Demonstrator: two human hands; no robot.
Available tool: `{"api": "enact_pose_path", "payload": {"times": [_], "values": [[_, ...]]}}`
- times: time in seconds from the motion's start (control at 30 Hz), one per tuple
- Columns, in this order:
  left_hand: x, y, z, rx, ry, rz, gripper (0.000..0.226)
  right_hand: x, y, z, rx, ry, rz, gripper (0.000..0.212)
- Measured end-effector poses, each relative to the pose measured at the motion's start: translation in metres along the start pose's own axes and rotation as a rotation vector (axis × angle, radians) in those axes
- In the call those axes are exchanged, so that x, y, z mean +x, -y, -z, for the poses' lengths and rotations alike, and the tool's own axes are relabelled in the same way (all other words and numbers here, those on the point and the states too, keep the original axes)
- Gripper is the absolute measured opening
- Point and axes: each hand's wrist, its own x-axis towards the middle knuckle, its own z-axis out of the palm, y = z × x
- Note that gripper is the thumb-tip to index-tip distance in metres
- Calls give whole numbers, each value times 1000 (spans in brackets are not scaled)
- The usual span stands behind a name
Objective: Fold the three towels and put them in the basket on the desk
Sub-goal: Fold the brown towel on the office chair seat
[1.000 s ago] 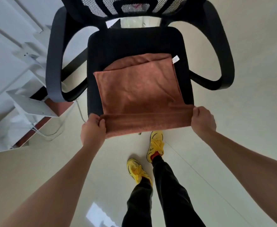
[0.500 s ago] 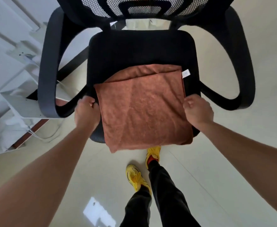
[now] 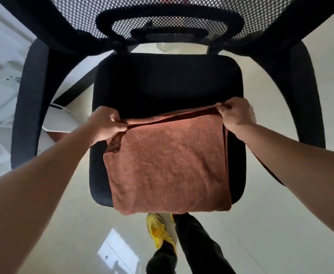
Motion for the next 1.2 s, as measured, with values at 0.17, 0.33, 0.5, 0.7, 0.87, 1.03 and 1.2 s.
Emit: {"api": "enact_pose_path", "payload": {"times": [0.17,0.33,0.5,0.7,0.87,1.03,1.2], "values": [[17,-4,38,-283,53,89,23,15,-2,5,-12,-31,-47,18],[30,-6,37,-68,-501,80,12,14,0,5,-39,-191,97,20],[-6,-5,-3,81,-139,-131,40,-7,-2,0,-85,-80,324,41],[-23,14,-19,198,-161,-145,19,-23,-6,-1,-376,21,261,48],[-23,14,-19,268,-241,-334,19,-31,0,4,-494,-50,308,22],[-8,3,-23,420,-280,-288,39,-45,-6,-5,-433,-179,682,32],[-3,4,-17,358,-200,-246,16,-39,1,-7,-388,114,364,57]]}}
